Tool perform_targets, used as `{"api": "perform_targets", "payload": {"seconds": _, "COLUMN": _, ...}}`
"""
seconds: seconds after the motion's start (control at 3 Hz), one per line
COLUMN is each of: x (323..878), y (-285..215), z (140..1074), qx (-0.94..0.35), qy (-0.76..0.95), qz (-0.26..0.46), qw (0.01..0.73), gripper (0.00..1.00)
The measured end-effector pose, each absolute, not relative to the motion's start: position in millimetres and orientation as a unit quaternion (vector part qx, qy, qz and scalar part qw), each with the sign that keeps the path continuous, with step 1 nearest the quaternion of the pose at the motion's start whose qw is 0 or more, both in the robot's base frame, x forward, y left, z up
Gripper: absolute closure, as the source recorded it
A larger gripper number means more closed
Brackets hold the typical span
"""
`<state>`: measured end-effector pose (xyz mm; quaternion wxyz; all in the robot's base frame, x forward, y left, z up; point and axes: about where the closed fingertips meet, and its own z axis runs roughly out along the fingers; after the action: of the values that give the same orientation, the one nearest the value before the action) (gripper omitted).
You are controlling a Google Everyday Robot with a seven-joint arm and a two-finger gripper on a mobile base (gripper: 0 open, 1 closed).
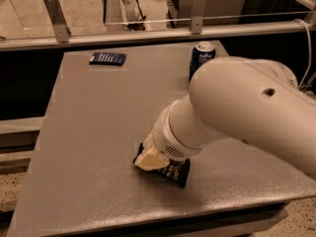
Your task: Move rxbar chocolate near rxbar blueberry
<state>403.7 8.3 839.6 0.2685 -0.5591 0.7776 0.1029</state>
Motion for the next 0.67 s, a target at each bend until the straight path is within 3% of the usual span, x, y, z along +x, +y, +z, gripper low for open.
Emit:
{"api": "perform_targets", "payload": {"seconds": 0.33, "x": 450.5, "y": -12.3, "z": 881.0, "qx": -0.559, "qy": 0.762, "qz": 0.091, "qw": 0.314, "gripper": 1.00}}
{"api": "perform_targets", "payload": {"seconds": 0.67, "x": 450.4, "y": -12.3, "z": 881.0, "qx": -0.559, "qy": 0.762, "qz": 0.091, "qw": 0.314, "gripper": 1.00}}
